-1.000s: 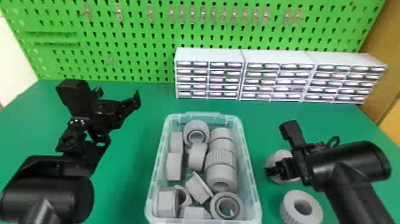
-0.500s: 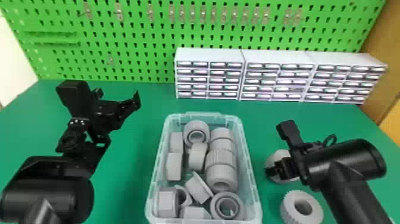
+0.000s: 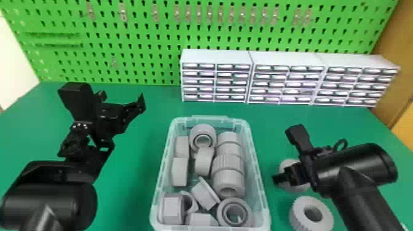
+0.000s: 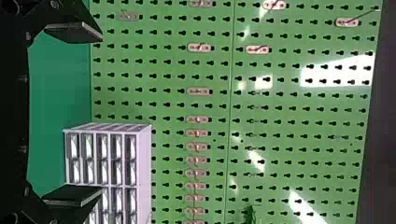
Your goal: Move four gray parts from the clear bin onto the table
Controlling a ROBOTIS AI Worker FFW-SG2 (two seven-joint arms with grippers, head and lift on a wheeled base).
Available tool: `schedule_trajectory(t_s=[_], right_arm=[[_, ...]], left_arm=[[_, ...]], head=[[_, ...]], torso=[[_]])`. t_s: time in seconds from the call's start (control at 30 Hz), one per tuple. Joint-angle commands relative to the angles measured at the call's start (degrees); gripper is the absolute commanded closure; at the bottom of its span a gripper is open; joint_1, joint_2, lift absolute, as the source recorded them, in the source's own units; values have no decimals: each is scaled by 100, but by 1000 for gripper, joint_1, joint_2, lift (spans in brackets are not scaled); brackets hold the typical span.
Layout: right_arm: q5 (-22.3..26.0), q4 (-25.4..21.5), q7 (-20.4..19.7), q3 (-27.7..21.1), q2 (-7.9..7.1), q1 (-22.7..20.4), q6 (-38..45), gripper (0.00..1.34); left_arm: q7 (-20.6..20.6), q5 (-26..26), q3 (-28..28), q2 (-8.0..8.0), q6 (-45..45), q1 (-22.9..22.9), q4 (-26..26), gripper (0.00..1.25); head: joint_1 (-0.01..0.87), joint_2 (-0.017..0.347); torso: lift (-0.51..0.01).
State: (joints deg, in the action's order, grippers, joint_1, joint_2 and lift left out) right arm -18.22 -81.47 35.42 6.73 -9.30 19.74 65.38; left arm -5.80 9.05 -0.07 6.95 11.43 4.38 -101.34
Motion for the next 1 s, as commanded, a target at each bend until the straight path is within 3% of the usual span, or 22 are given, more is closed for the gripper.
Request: schedule_trajectory(t_s=[0.0, 0.53, 0.97], right_arm=[[29, 0, 0, -49, -2, 4, 1, 553], [55, -27, 9, -49, -19, 13, 62, 553], [205, -861, 0, 4, -63, 65, 177, 553]], left_arm=[[0, 0, -2, -1, 0, 1, 0, 136], [0, 0, 25, -1, 0, 1, 0, 136], [0, 9, 16, 8, 0, -8, 0, 136]], head=[[678, 34], [678, 34], [678, 34]], torso=[[-50], [-50], [-50]])
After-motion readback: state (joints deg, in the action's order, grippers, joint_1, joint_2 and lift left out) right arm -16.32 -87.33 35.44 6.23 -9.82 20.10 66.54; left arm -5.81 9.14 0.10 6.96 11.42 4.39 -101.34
